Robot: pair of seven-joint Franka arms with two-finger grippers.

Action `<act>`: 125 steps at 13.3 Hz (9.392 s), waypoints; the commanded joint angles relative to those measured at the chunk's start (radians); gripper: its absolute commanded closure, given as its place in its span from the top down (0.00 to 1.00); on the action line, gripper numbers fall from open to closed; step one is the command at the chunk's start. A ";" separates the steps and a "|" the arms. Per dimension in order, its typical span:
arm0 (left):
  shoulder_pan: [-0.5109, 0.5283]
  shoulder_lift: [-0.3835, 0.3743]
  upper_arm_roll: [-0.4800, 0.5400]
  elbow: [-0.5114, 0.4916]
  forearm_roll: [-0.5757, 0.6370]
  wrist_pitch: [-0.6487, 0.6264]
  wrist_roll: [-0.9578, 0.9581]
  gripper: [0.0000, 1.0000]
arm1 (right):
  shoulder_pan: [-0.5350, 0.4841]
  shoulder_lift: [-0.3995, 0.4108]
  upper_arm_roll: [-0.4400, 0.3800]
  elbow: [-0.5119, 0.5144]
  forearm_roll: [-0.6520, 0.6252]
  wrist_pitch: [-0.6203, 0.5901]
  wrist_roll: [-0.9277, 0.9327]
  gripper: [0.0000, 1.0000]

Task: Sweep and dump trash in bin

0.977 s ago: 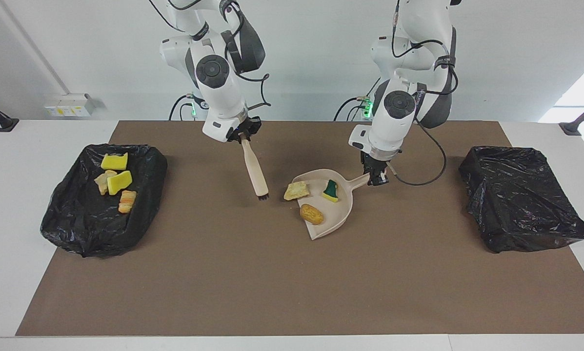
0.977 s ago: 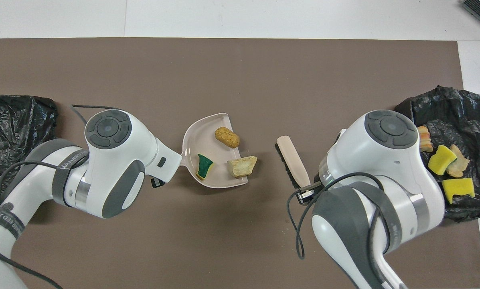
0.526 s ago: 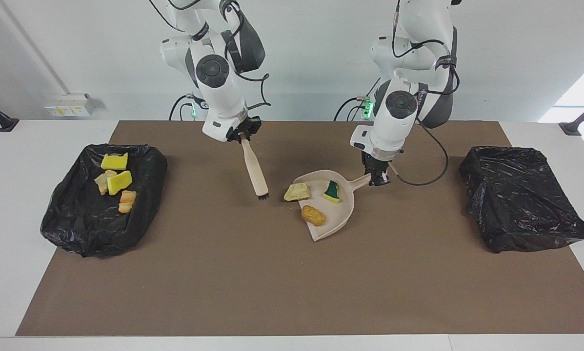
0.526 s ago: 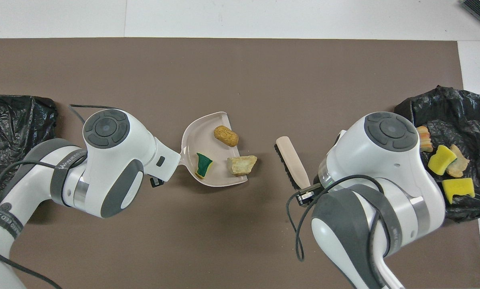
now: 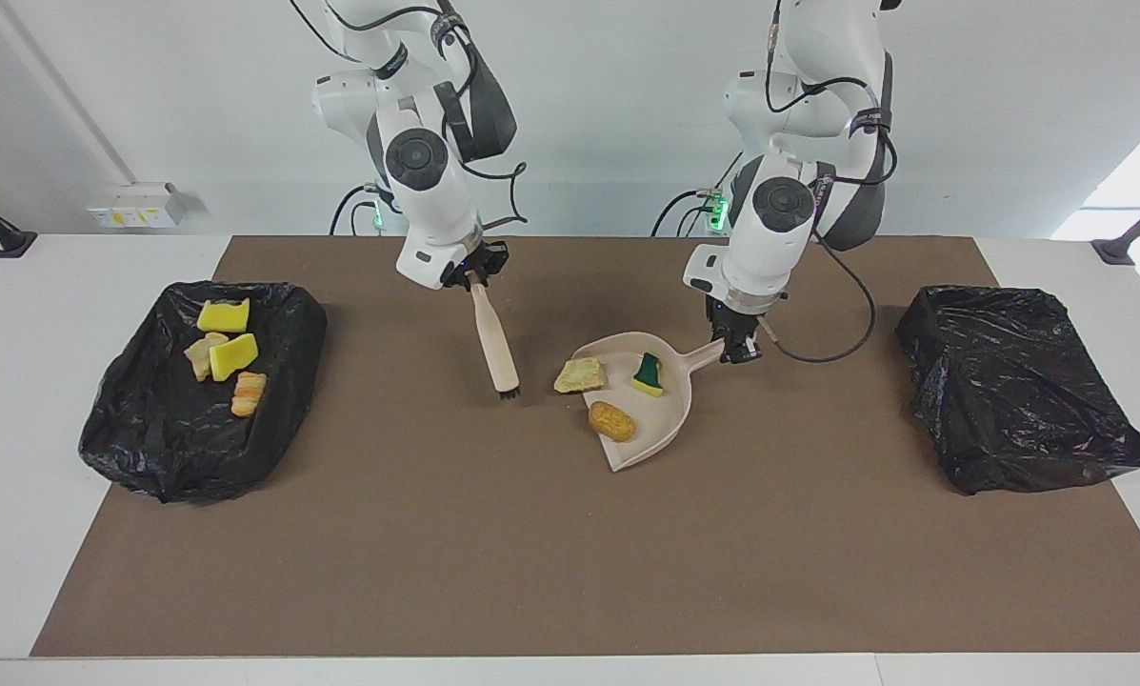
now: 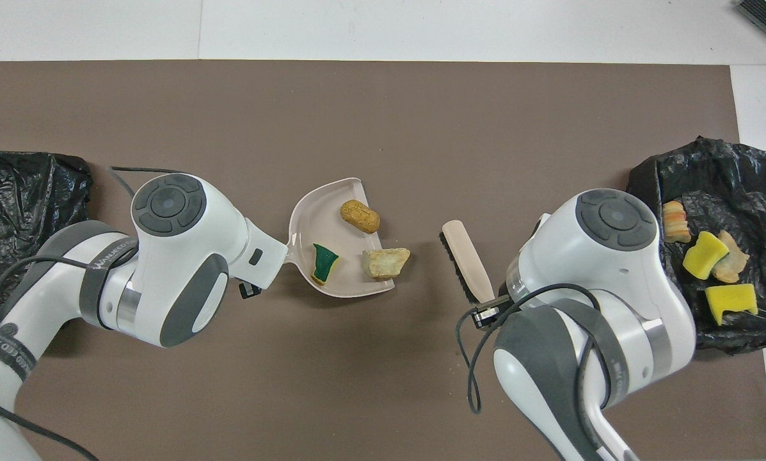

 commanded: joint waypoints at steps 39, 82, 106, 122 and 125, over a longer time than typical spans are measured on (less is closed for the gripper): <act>0.979 -0.042 0.010 0.252 -0.241 -0.047 0.384 0.00 | 0.273 -0.040 0.010 0.040 0.195 0.040 0.333 0.00; 0.715 -0.034 -0.001 0.398 0.889 -0.161 0.742 0.00 | 0.183 -0.019 -0.001 0.336 -0.058 -0.240 0.333 1.00; 0.217 -0.093 -0.208 0.222 -0.043 -0.162 -1.213 0.00 | -0.278 -0.071 -0.177 0.467 -0.141 -0.285 -0.137 1.00; -0.035 0.133 -0.205 0.120 -0.043 0.187 -1.670 1.00 | -0.216 -0.057 -0.210 0.492 -0.199 -0.317 -0.083 1.00; 0.011 0.119 -0.200 0.169 -0.040 0.100 -1.670 1.00 | -0.218 -0.062 -0.210 0.481 -0.193 -0.303 -0.112 1.00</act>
